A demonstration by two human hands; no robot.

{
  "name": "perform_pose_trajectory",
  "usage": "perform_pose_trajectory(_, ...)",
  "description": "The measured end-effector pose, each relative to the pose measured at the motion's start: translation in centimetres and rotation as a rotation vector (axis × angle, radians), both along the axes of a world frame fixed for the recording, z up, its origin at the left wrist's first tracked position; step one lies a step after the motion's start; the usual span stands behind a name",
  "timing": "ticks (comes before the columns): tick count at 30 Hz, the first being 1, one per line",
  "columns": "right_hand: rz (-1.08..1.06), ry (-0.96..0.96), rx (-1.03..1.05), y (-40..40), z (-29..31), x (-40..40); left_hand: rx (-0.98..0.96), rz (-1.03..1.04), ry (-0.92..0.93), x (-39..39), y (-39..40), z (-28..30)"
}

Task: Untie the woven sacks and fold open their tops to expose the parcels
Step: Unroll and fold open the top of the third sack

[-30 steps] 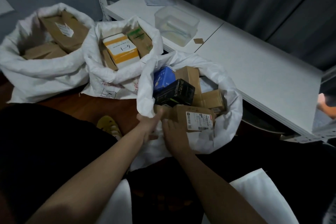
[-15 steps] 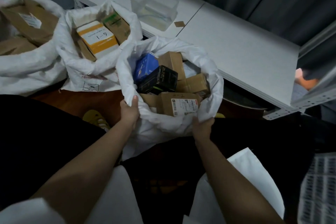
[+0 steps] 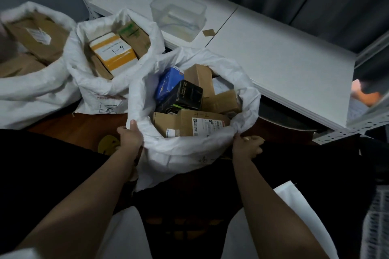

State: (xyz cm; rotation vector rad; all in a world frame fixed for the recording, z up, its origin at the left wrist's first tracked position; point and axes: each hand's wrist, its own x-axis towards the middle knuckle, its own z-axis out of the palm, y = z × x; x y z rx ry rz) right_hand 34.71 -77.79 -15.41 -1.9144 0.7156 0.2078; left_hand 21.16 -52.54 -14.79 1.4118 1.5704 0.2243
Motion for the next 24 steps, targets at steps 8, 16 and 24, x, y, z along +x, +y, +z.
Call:
perform_pose_trajectory(8,0.306,0.009,-0.085,1.5,0.7,0.9,0.386,-0.508,0.266,1.1,0.4,0.6)
perform_pose_trajectory(16,0.385,0.037,-0.164,3.1,-1.7,1.0,0.071,-0.495,0.367,3.4,-0.3,-1.5)
perform_pose_trajectory(24,-0.093,0.090,0.616,0.8,-0.9,2.1,-0.298,0.105,-0.481,2.0,2.2,-1.1)
